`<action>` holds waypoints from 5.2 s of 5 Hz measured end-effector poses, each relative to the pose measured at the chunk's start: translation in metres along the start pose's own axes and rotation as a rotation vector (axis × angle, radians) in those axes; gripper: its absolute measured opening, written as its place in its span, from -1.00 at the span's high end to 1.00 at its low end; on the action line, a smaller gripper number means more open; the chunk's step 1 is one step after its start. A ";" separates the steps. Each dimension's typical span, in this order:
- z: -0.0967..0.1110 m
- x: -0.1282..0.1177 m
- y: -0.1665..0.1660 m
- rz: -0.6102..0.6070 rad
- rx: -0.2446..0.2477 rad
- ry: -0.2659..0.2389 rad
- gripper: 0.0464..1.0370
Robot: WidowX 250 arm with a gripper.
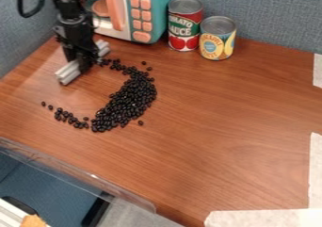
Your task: Sweep into pile
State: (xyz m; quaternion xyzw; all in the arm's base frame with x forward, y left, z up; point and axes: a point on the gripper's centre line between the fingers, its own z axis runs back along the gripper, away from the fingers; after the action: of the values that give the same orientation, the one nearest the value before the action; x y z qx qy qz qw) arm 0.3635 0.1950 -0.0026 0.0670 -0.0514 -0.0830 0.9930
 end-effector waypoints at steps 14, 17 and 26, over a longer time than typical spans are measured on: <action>0.000 -0.105 0.053 0.252 -0.015 0.043 0.33; 0.011 -0.143 -0.003 0.455 -0.117 0.064 0.33; 0.030 -0.048 -0.128 0.811 -0.255 0.085 0.33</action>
State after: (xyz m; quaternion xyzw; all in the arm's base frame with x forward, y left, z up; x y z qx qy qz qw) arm 0.2930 0.0744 0.0047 -0.0786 -0.0221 0.3114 0.9467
